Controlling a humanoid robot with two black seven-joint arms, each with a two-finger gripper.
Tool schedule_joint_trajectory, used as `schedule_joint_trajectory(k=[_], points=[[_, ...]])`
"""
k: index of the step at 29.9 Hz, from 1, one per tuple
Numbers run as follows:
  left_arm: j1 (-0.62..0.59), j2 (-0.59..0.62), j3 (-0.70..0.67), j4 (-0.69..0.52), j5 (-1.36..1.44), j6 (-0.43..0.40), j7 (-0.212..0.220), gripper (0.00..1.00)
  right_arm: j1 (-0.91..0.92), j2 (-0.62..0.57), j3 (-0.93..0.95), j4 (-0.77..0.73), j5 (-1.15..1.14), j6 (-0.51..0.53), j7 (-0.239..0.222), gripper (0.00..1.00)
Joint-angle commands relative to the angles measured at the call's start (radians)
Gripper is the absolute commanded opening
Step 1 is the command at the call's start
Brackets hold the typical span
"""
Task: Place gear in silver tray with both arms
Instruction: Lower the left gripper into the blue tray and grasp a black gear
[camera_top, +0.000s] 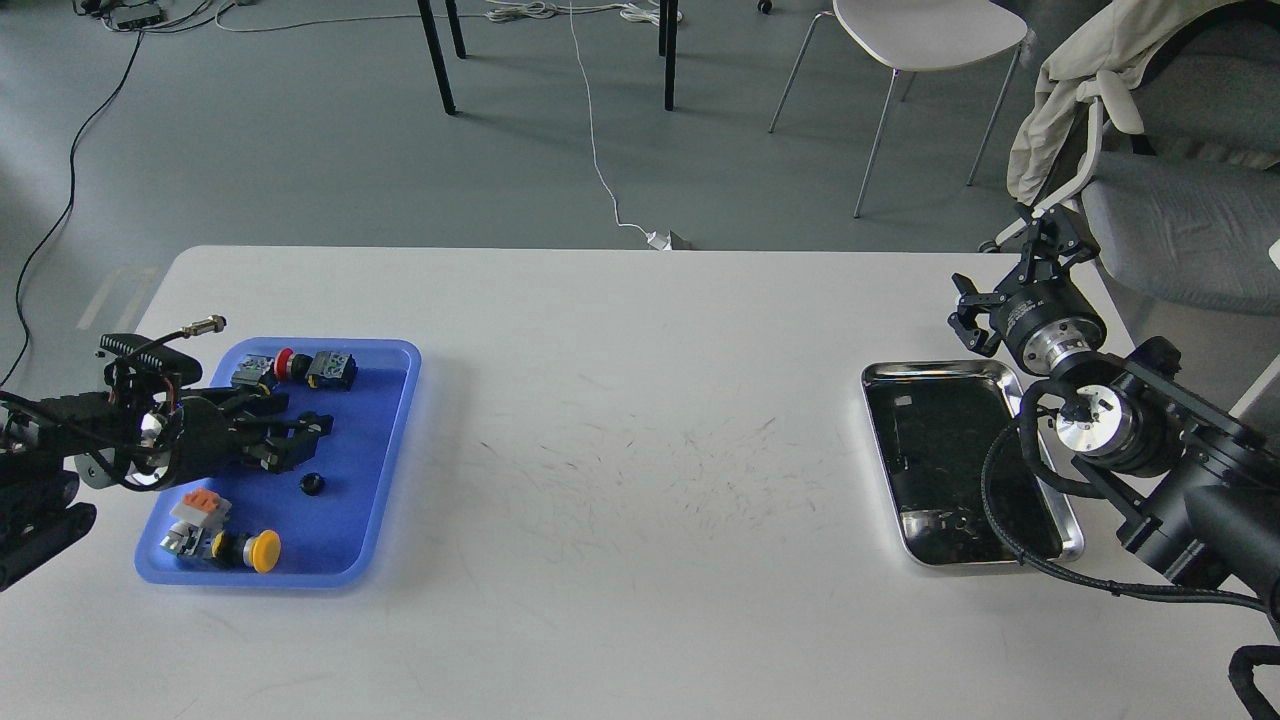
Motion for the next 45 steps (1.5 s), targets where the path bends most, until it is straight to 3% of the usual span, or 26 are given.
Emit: schedule_joint_trajectory(k=[1,15,20,36,39,45], points=[[0.006,-0.001,0.0,0.008,0.002,0.004,0.0,0.51,0.0,0.0,0.0,0.0,0.0,0.0,0.0,0.99],[0.013,-0.004,-0.002,0.008,0.002,0.006,0.0,0.49,-0.001,0.003,-0.002,-0.006,0.0,0.0,0.0,0.99],[0.011,-0.013,-0.003,0.008,-0.001,0.006,0.0,0.38,0.0,0.002,-0.002,-0.006,0.0,0.0,0.0,0.99],[0.01,-0.011,-0.002,0.005,-0.006,0.003,0.0,0.23,-0.001,0.003,-0.002,-0.008,0.0,0.0,0.0,0.99],[0.011,-0.001,0.003,-0.006,0.005,0.003,0.0,0.11,-0.008,0.0,-0.002,-0.009,0.0,0.0,0.0,0.99],[0.006,0.029,0.006,-0.009,0.003,0.0,0.0,0.09,-0.009,0.006,-0.002,-0.043,0.0,0.005,0.0,0.99]])
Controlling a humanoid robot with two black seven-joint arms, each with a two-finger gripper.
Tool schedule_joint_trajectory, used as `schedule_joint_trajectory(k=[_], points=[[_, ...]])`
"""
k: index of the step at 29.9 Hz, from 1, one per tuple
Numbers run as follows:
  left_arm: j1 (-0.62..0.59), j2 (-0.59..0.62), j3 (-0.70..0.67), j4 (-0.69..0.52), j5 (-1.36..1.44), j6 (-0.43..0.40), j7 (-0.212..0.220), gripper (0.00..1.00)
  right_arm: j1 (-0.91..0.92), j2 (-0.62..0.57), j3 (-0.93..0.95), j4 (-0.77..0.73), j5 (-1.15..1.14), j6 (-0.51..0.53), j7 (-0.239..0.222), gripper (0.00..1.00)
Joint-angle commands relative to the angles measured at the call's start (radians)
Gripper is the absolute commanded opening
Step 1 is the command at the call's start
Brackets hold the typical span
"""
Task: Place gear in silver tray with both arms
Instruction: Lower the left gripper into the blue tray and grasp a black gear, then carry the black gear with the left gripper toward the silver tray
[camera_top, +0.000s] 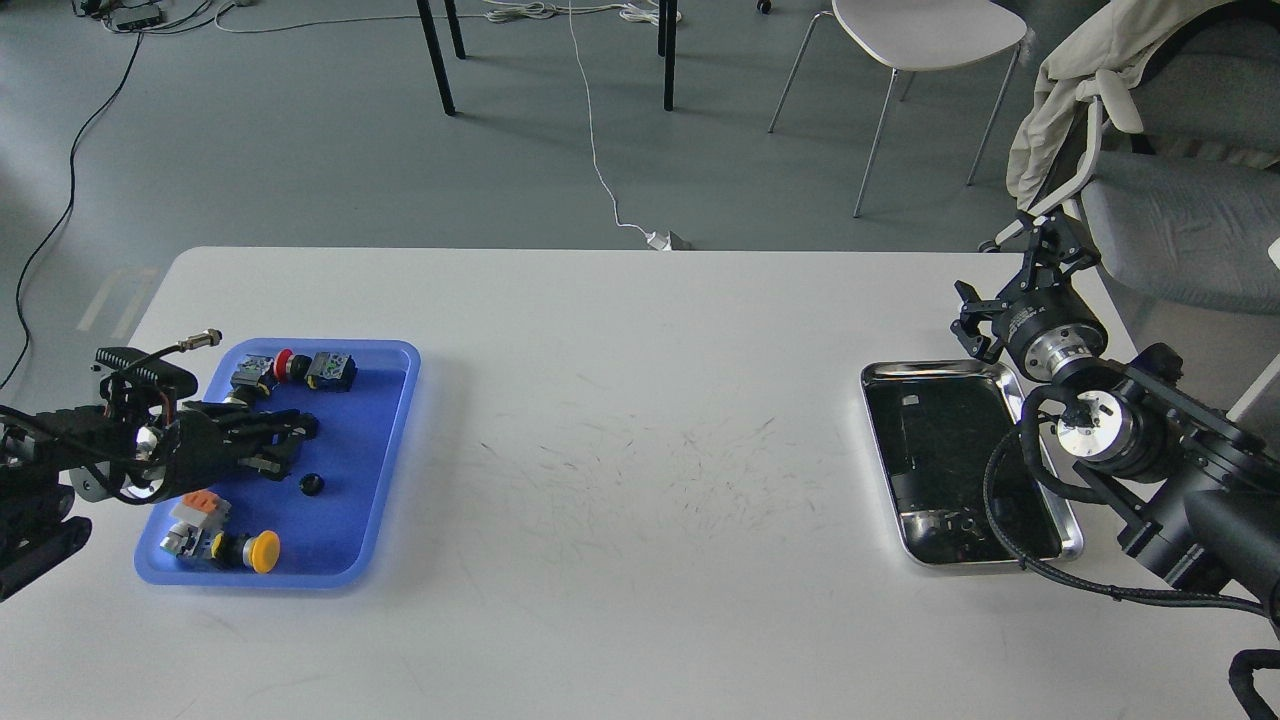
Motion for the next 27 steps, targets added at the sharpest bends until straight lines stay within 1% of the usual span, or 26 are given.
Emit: schedule_joint_trajectory(k=[1,9,13,16,22,24,27], points=[[0.001,0.021,0.0,-0.001,0.003,0.002,0.0,0.09,-0.002,0.002,0.0,-0.01,0.0,0.002,0.0,0.99],[-0.018,0.067,-0.011,-0.021,-0.014,-0.01,0.0,0.08,-0.007,0.002,-0.001,-0.013,0.0,0.003,0.0,0.99],[-0.058,0.09,-0.014,-0.056,-0.05,-0.018,0.0,0.08,-0.007,0.005,-0.003,-0.027,0.0,0.006,0.0,0.99],[-0.07,0.13,-0.016,-0.086,-0.108,-0.041,0.0,0.08,-0.007,0.005,-0.003,-0.036,0.0,0.008,0.0,0.99],[-0.121,0.19,-0.022,-0.188,-0.175,-0.092,0.0,0.08,-0.004,0.007,-0.043,-0.041,0.0,0.008,0.0,0.99],[-0.121,0.225,-0.023,-0.256,-0.182,-0.105,0.0,0.08,-0.004,0.007,-0.044,-0.041,0.0,0.008,0.0,0.99],[-0.125,0.305,-0.023,-0.417,-0.187,-0.113,0.0,0.08,-0.004,0.007,-0.044,-0.041,0.0,0.01,0.002,0.99]])
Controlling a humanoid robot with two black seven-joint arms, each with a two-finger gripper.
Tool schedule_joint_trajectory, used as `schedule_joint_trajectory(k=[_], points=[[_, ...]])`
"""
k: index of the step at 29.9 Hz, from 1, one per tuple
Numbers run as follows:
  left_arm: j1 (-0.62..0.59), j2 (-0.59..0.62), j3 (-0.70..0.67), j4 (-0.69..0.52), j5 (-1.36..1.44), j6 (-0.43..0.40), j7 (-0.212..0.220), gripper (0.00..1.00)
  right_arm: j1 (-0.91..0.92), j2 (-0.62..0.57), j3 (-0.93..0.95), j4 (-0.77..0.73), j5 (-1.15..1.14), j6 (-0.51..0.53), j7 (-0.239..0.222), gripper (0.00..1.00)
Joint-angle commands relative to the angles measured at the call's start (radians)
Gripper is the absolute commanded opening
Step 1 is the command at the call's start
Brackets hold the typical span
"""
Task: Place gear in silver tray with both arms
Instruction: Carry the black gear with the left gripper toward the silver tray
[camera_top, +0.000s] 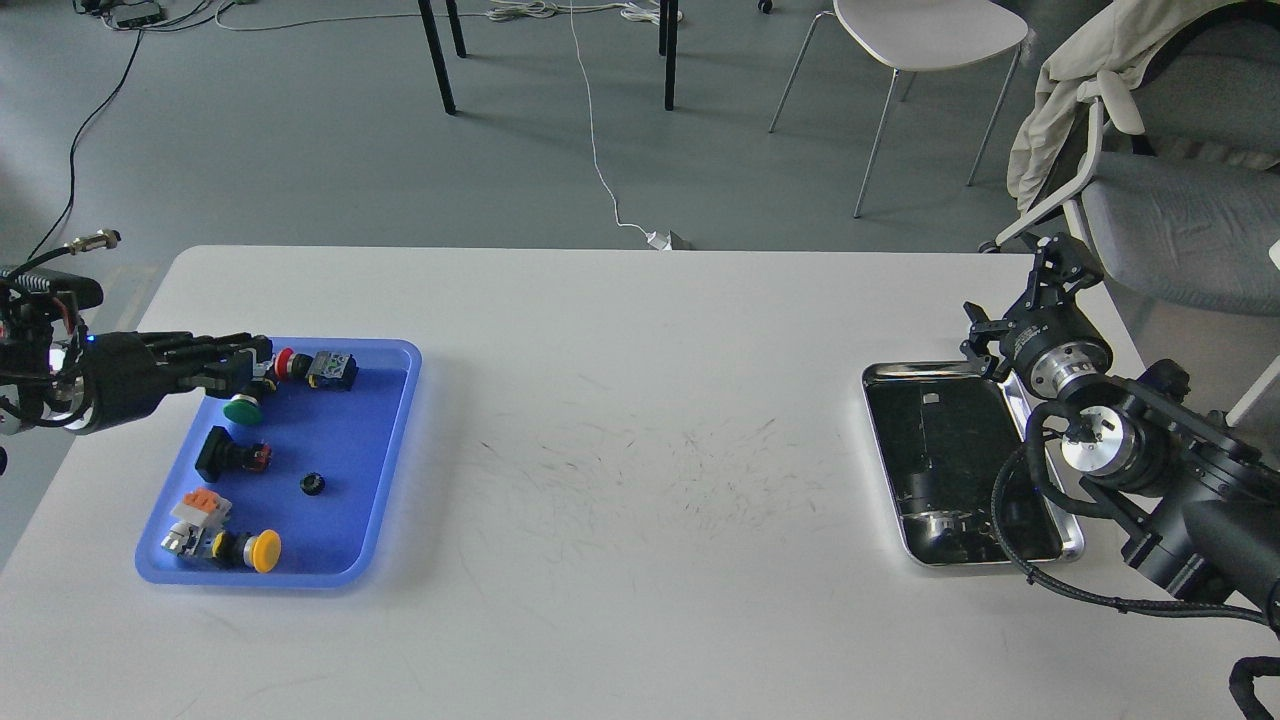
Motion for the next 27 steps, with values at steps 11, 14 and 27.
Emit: schedule_joint_trajectory(k=[11,14,27], points=[[-0.05,0.073,-0.012,-0.354,0.011,-0.003,0.0,0.09,-0.003,0.0,-0.004,-0.002,0.0,0.001,0.002,0.99],[-0.122,0.07,-0.008,-0.465,0.015,-0.008,0.0,0.09,-0.001,0.0,-0.016,-0.011,-0.002,0.001,0.002,0.99],[-0.145,-0.212,0.001,-0.43,0.249,-0.022,0.0,0.09,0.012,0.009,-0.035,-0.026,-0.002,-0.007,0.002,0.99]])
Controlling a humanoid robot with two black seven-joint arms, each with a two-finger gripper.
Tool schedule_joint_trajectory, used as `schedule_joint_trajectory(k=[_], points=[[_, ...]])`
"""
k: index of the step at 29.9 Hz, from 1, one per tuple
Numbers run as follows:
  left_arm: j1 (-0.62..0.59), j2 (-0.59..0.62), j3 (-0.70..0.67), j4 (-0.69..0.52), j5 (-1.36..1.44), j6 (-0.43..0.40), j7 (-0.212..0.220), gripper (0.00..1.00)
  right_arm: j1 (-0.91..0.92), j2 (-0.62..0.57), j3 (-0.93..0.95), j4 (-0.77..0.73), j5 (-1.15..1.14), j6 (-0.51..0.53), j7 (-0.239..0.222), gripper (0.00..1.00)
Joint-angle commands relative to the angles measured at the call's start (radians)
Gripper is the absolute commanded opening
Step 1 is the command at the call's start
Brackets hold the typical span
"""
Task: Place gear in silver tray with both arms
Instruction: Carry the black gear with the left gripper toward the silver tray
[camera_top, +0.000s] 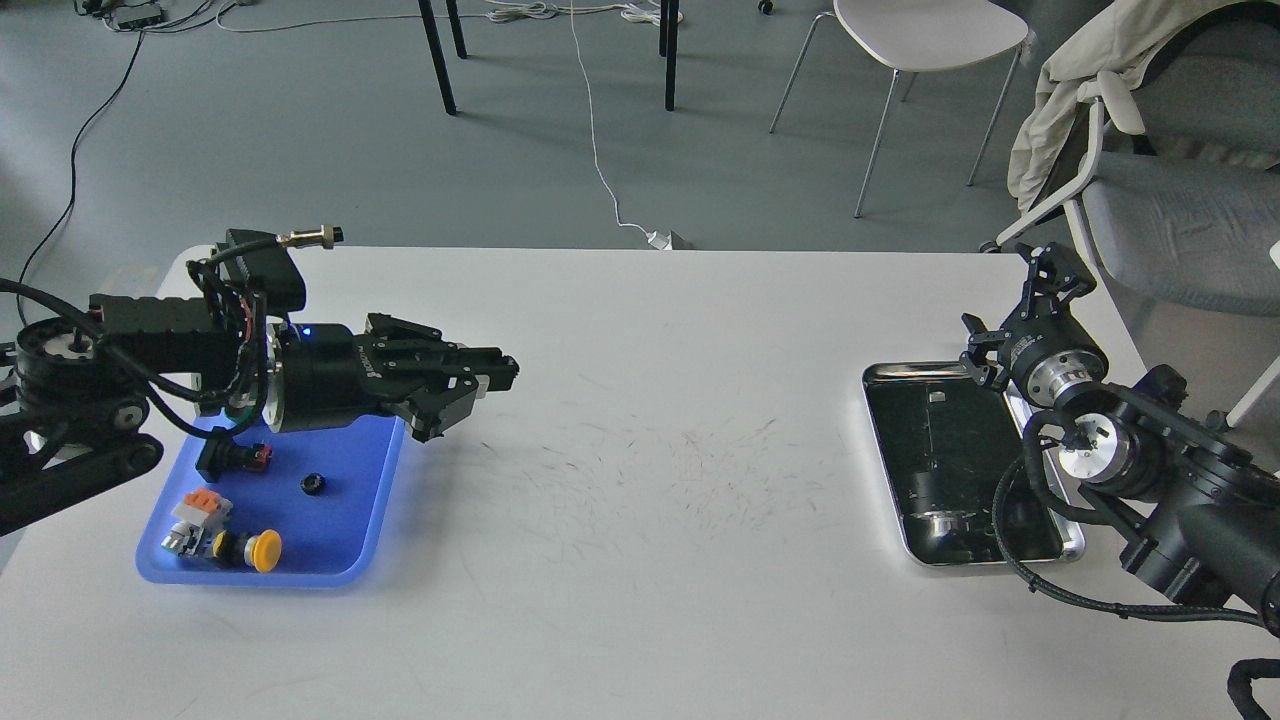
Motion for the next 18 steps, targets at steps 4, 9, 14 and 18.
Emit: schedule_joint_trajectory(k=[4,9,14,18], points=[[0.002,-0.117,0.003,0.012,0.079,-0.027,0.0,0.09,0.016,0.0,0.0,0.0,0.001,-0.007,0.0,0.99],[-0.004,-0.222,0.003,0.045,0.118,-0.044,0.0,0.09,0.037,0.0,0.003,0.0,0.001,-0.009,0.0,0.99],[-0.007,-0.347,0.003,0.141,0.122,-0.044,0.0,0.1,0.067,0.0,0.006,0.0,0.001,-0.021,0.0,0.99],[-0.04,-0.484,0.008,0.259,0.124,-0.044,0.0,0.1,0.087,0.0,0.008,0.0,0.001,-0.024,0.0,0.99]])
